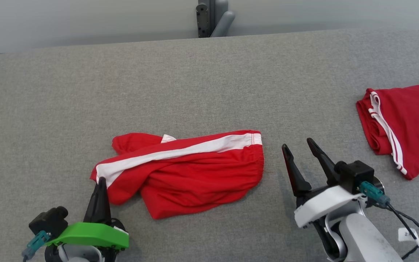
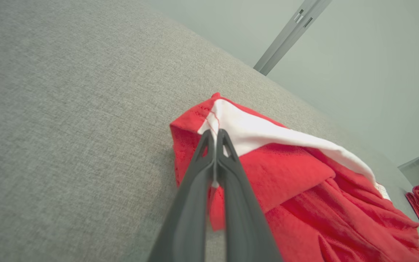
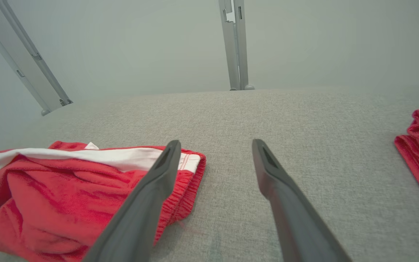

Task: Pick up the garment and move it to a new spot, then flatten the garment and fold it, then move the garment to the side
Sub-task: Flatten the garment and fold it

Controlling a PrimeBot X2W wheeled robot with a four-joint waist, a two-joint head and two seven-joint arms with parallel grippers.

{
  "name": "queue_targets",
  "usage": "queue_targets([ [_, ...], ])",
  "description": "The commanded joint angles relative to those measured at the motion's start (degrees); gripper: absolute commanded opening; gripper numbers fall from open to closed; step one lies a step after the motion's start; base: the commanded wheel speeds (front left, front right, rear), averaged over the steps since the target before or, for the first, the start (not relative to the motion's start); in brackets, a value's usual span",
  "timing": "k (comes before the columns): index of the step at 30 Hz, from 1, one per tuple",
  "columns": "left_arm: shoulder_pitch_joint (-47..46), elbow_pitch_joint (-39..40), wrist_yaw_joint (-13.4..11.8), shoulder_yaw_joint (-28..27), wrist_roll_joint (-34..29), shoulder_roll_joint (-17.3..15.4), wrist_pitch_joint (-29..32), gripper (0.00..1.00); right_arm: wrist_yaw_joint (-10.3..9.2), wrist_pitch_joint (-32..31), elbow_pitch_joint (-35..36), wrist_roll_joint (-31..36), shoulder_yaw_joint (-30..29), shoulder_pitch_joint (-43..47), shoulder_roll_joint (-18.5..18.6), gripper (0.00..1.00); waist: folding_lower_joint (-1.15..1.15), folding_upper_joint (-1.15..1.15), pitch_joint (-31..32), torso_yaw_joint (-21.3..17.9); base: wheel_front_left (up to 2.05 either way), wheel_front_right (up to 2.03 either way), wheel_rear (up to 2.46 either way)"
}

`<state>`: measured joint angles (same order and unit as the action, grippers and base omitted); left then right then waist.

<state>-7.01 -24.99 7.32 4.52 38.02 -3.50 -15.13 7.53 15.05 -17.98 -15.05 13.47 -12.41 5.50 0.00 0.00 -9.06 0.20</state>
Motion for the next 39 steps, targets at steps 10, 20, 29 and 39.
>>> queue_targets([
  [10, -2.8, 0.1, 0.3, 5.8, -1.1, -0.5, 0.0, 0.00, -0.09, 0.1, -12.5, -13.2, 6.7, -10.0, 0.0, 1.00, 0.00, 0.00, -2.5, 5.0, 0.00, 0.00, 0.00],
  [20, -3.4, -0.1, 0.2, 7.4, -0.6, -0.3, 0.0, 0.00, -0.09, 0.1, -19.6, -22.5, 9.6, -14.1, 0.5, 0.90, 0.00, 0.00, -3.5, 6.1, 0.00, 0.00, 0.00],
  [29, -3.8, -0.4, 0.2, 7.8, -0.3, -0.3, 0.0, 0.00, -0.09, 0.1, -22.6, -27.7, 11.4, -16.6, 0.9, 0.56, 0.00, 0.00, -3.7, 6.5, 0.00, 0.00, 0.00],
  [39, -3.6, -0.8, 0.2, 7.9, -0.3, -0.6, 0.0, 0.00, -0.08, 0.1, -24.4, -29.3, 12.9, -17.2, 1.2, 0.00, 0.00, 0.00, -3.2, 6.7, 0.00, 0.00, 0.00],
])
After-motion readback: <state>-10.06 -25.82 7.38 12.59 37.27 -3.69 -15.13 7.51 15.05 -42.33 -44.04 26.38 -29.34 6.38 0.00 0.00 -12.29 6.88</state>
